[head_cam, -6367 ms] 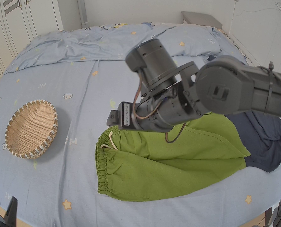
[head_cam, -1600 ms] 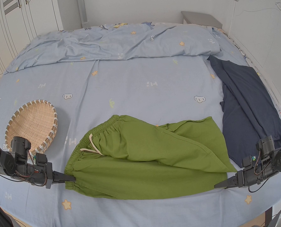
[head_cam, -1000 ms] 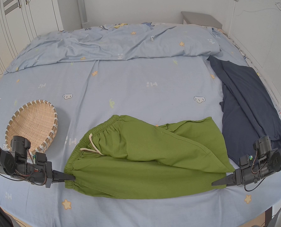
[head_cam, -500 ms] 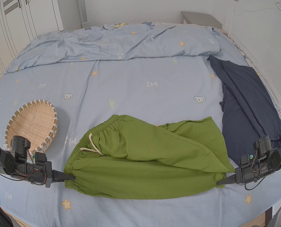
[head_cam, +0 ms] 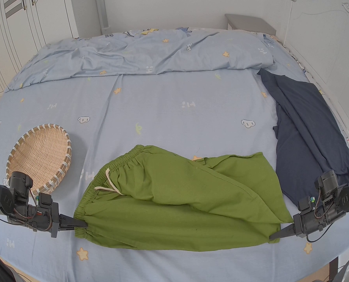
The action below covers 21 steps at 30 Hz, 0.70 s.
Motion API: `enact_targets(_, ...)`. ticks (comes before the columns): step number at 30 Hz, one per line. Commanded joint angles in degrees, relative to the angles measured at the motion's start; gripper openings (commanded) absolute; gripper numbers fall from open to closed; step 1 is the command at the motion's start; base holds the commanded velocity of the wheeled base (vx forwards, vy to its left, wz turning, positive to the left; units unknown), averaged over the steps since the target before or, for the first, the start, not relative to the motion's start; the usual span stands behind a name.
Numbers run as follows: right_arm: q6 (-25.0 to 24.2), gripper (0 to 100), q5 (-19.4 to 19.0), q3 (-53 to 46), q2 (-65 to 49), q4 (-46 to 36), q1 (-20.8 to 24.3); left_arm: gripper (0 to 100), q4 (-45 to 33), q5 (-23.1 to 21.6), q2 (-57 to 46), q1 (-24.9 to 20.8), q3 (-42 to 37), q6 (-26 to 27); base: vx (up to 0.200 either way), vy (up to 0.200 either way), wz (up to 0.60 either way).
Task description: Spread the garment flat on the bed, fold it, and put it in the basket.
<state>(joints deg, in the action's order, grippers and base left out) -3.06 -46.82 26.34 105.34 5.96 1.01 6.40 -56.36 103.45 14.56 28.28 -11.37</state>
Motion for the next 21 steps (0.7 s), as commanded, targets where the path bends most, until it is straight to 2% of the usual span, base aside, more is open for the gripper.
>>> enact_targets(1,0.2,0,0.9,2.5,-6.9,-8.8,4.3,0,-6.1,0.2,-2.6,5.1,0.5,3.9,0.000,0.000,0.00)
enact_targets(4,0.3,0,1.5,1.8,-6.8,-9.7,3.6,0,-10.8,0.5,-2.1,9.0,0.5,11.3,0.000,0.000,0.00)
enact_targets(5,0.3,0,1.5,1.8,-6.8,-9.7,3.6,0,-10.8,0.5,-2.1,9.0,0.5,11.3,0.000,0.000,0.00)
enact_targets(7,0.4,0,1.9,0.2,-6.5,-9.5,3.2,0,-16.8,2.0,-1.1,11.2,0.6,18.8,0.000,0.000,0.00)
enact_targets(11,0.4,0,2.3,-0.3,-6.3,-9.1,3.2,0,-20.7,3.6,-1.2,11.2,1.5,19.6,0.000,0.000,0.00)
enact_targets(16,0.7,0,3.6,-1.2,-3.9,-8.9,3.2,0,-20.5,4.4,-1.1,11.2,0.1,19.9,0.000,0.000,0.00)
enact_targets(21,0.9,0,4.1,-3.2,-2.3,-5.1,4.0,0,-19.5,5.6,-1.1,10.4,-0.9,20.1,0.000,0.000,0.00)
